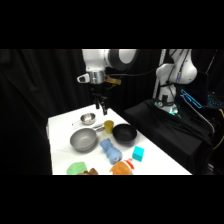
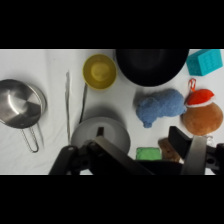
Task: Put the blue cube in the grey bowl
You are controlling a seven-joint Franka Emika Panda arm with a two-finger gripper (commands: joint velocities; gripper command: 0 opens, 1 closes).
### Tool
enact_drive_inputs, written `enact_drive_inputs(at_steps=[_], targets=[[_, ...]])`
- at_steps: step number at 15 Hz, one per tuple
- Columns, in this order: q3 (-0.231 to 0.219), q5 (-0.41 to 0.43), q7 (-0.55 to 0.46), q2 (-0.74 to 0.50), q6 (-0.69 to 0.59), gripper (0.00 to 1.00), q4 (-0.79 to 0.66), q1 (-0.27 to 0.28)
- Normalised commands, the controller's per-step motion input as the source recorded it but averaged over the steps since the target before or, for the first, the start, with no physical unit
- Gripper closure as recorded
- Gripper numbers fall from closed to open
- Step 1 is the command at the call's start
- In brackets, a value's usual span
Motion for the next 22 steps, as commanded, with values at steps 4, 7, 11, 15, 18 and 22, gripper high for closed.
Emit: enact_drive_inputs(at_steps=[4, 7, 11, 15, 18, 22], targets=[[0.069, -0.004, 0.01, -0.03, 0.05, 0.00, -0.07, 0.016], [0.115, 0.026, 0.02, -0.05, 0.14, 0.00, -0.16, 0.084], [0.119, 0.068, 0.01, 0.13, 0.26, 0.00, -0.06, 0.104], [0.114, 0.121, -0.05, 0.12, 0.30, 0.00, -0.05, 0.073], [0.109, 0.139, -0.07, 0.04, 0.25, 0.00, -0.09, 0.052], [0.102, 0.131, -0.06, -0.01, 0.21, 0.00, -0.11, 0.060]])
